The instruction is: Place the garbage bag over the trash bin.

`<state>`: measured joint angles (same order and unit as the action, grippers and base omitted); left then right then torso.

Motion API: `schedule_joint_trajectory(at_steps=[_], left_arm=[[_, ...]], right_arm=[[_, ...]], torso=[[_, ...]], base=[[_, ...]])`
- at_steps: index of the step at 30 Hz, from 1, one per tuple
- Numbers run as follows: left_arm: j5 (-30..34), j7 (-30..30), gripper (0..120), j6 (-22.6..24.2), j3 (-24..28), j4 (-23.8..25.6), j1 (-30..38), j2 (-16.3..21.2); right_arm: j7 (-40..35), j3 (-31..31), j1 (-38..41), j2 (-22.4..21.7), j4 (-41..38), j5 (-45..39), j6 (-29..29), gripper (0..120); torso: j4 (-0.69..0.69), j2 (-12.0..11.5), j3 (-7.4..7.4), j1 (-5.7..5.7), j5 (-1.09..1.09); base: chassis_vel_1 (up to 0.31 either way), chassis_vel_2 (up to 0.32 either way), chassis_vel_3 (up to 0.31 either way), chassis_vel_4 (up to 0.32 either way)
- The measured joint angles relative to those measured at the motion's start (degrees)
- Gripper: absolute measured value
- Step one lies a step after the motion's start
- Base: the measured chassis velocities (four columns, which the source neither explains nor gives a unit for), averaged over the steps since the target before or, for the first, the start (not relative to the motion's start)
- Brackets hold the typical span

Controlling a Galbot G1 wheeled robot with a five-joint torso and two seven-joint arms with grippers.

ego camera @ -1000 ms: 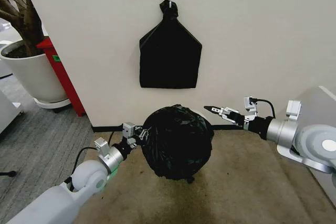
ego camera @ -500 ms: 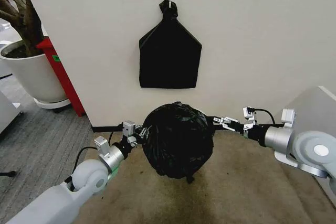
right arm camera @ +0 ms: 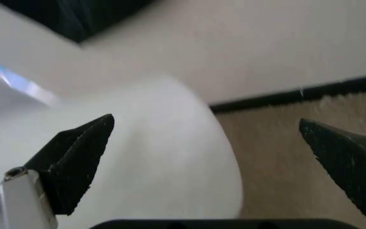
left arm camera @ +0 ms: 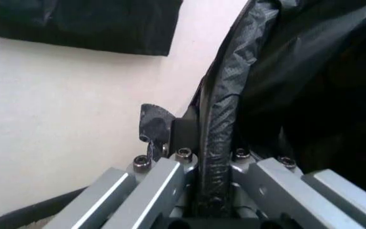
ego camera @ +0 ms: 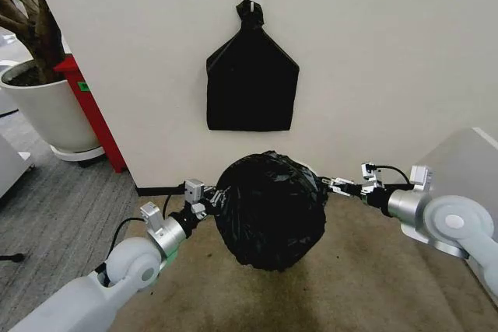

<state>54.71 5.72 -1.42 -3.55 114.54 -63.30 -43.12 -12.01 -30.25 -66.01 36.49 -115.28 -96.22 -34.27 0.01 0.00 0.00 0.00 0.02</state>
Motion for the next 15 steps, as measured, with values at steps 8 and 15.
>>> schedule_joint_trajectory(at_steps=[8, 15], left_arm=[[-0.04, 0.3, 1, 0.07, 0.33, -1.26, 1.03, -0.47], [-0.01, 0.46, 1, 0.71, 0.46, -1.45, 2.0, -0.3]], right_arm=[[-1.51, -3.99, -2.31, -1.89, -7.75, -9.42, -0.66, 100], [-1.39, -0.67, -1.52, -1.49, -9.94, -6.35, -0.47, 100]], torso=[[-0.01, 0.0, 0.0, 0.0, -0.02], [-0.01, 0.0, 0.0, 0.0, -0.03]], base=[[0.0, 0.0, 0.0, 0.0], [0.0, 0.0, 0.0, 0.0]])
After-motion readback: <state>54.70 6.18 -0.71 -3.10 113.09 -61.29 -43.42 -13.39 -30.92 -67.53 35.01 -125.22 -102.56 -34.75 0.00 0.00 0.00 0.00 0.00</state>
